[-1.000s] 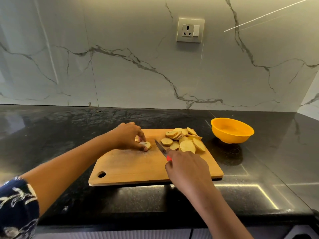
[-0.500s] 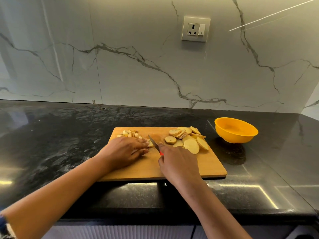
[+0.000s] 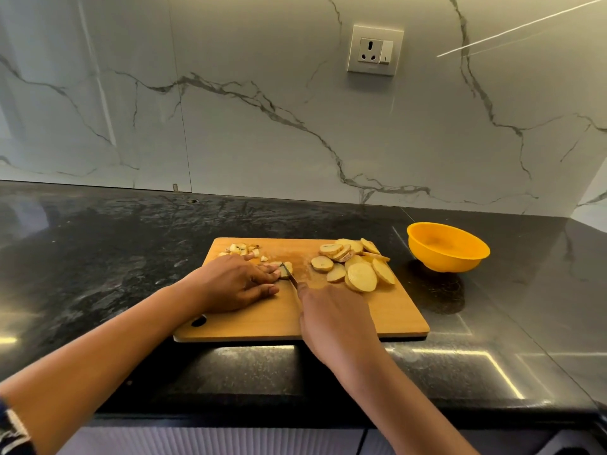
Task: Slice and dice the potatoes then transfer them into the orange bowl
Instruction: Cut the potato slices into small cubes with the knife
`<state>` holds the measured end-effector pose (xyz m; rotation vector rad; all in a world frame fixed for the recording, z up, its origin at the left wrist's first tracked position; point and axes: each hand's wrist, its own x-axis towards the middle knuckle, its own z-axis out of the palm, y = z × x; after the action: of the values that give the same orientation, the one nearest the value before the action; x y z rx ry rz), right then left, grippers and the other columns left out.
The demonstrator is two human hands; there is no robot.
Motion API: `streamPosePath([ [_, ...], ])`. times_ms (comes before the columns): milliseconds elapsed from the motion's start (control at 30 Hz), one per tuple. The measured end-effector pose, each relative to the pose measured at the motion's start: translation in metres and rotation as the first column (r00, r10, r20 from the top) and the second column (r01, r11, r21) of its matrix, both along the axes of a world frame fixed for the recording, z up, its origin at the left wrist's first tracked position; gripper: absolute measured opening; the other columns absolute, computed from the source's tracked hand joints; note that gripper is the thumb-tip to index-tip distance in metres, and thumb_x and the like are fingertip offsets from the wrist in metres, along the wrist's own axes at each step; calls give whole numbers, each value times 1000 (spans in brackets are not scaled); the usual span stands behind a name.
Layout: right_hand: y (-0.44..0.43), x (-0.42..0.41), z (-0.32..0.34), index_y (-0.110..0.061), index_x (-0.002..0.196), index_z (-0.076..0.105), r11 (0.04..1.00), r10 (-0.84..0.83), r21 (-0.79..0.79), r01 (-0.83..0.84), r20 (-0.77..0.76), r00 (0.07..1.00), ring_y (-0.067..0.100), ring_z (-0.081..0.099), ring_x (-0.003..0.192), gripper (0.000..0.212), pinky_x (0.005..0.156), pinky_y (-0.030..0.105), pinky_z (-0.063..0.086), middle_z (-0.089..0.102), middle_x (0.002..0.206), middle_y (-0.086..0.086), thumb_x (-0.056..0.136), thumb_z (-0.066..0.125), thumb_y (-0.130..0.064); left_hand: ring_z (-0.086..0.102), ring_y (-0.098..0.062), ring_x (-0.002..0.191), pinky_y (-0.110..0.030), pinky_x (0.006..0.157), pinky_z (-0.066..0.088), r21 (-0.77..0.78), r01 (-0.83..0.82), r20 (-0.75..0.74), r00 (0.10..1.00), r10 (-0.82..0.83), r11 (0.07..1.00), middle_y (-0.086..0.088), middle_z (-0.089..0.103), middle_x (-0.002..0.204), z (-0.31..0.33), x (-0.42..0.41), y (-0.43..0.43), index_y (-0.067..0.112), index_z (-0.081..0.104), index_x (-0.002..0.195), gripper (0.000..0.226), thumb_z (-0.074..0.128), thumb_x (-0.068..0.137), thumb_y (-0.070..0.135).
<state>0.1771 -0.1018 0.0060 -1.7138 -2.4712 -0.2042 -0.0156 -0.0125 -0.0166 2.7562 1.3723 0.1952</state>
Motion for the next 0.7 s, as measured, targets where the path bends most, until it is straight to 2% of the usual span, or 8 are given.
streamPosePath([
  [67, -11, 8, -2, -18, 148, 29, 1000, 4, -2, -4, 12, 1000, 18, 48, 77, 48, 51, 27, 31, 60, 99, 2, 101, 38, -21, 29, 2, 135, -22, 115, 11, -4, 9, 8, 1000, -9, 1000, 22, 35, 141, 0, 0, -1, 31, 47, 134, 107, -4, 61, 91],
  [133, -14, 14, 0, -21, 147, 31, 1000, 7, -19, -7, 2, 1000, 17, 44, 76, 47, 51, 26, 31, 61, 102, 2, 101, 39, -24, 30, 4, 133, -24, 116, 14, -25, 22, 36, 999, -21, 999, 20, 37, 141, 0, 0, -3, 30, 48, 134, 101, 3, 66, 89],
  [267, -13, 18, 3, -27, 141, 41, 1000, 1, -12, -2, -104, 995, 15, 54, 83, 41, 67, 29, 46, 63, 101, -2, 100, 38, -31, 40, 1, 128, -19, 110, 27, -25, 13, 179, 984, -8, 1000, 15, 47, 136, -2, -4, -7, 26, 52, 132, 102, 8, 66, 90],
  [333, -8, 17, 3, -28, 142, 39, 1000, -19, 15, 22, -164, 986, 16, 58, 90, 42, 70, 29, 47, 64, 105, -3, 100, 39, -31, 35, 6, 126, -15, 109, 22, -13, 0, 208, 978, 2, 1000, 18, 46, 134, -1, -6, -9, 25, 53, 131, 104, 8, 65, 91],
  [467, 6, 10, 5, -28, 146, 34, 997, -56, 41, 67, -228, 972, 17, 59, 97, 46, 69, 28, 44, 63, 113, -2, 101, 40, -32, 26, 10, 128, -16, 110, 9, -25, 8, 94, 996, -5, 1000, 17, 39, 142, 3, -8, -10, 31, 42, 137, 104, 3, 63, 92],
  [567, 11, -1, 5, -25, 145, 35, 998, -31, 45, 40, -197, 980, 18, 59, 99, 45, 72, 30, 46, 63, 115, -1, 101, 40, -30, 16, 10, 130, -17, 109, 4, -32, 8, -25, 1000, -9, 999, 19, 28, 147, 4, -10, -10, 34, 29, 143, 106, -5, 60, 92],
  [700, 14, -10, 0, -22, 136, 47, 1000, -29, 9, 30, -127, 992, 18, 59, 92, 37, 66, 29, 41, 63, 108, 1, 100, 43, -27, 14, 10, 134, -18, 111, 0, -38, 16, -71, 997, -18, 999, 21, 23, 148, 5, -10, -9, 34, 26, 144, 107, -7, 60, 91],
])
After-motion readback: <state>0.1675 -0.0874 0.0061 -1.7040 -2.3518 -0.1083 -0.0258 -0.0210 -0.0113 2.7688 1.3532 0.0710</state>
